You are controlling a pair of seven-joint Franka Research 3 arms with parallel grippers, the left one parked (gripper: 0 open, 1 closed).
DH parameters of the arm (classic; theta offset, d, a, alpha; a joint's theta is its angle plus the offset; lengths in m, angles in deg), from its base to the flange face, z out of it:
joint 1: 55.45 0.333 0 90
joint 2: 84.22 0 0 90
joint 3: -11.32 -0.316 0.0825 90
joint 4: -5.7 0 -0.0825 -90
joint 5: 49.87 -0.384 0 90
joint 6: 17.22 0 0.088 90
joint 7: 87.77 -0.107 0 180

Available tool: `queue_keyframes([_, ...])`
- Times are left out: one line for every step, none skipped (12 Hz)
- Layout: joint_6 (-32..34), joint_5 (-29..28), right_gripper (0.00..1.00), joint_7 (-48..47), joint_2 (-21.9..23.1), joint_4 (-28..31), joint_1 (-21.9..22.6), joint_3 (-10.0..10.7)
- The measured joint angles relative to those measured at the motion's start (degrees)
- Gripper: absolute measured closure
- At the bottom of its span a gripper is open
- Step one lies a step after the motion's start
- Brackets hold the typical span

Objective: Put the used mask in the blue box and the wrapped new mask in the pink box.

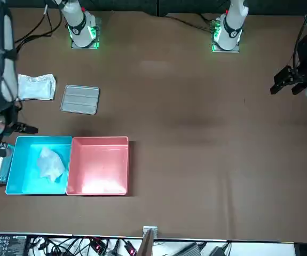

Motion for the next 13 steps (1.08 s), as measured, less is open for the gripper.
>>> queue_keyframes([0.0, 1.5, 0.01, -3.4, 1.9, 3.3, 2.1, 0.0])
queue_keyframes([-0.1, 3.6, 0.01, -7.6, 3.5, 6.4, 4.4, -0.1])
queue_keyframes([-0.2, 5.7, 0.01, -11.8, 4.9, 9.3, 6.8, -0.1])
queue_keyframes([-0.3, 7.5, 0.01, -15.6, 6.0, 11.9, 9.2, -0.2])
queue_keyframes([-0.6, 9.3, 0.01, -18.5, 6.9, 14.3, 11.1, -0.2])
queue_keyframes([-1.5, 11.0, 0.01, -20.9, 7.9, 16.9, 12.6, -0.2])
queue_keyframes([-3.0, 12.8, 0.01, -22.9, 8.8, 19.5, 13.6, -0.2])
queue_keyframes([-4.6, 14.7, 0.01, -24.6, 9.8, 22.5, 14.2, -0.2])
queue_keyframes([-6.0, 16.9, 0.01, -26.0, 10.7, 25.4, 14.8, -0.2])
queue_keyframes([-7.1, 19.5, 0.01, -27.3, 11.6, 28.4, 15.3, -0.2])
queue_keyframes([-8.0, 22.1, 0.01, -28.8, 12.4, 31.4, 15.9, -0.2])
queue_keyframes([-9.1, 25.0, 0.01, -30.7, 13.1, 34.4, 16.5, -0.2])
queue_keyframes([-10.1, 27.9, 0.01, -32.5, 13.7, 37.3, 17.0, -0.2])
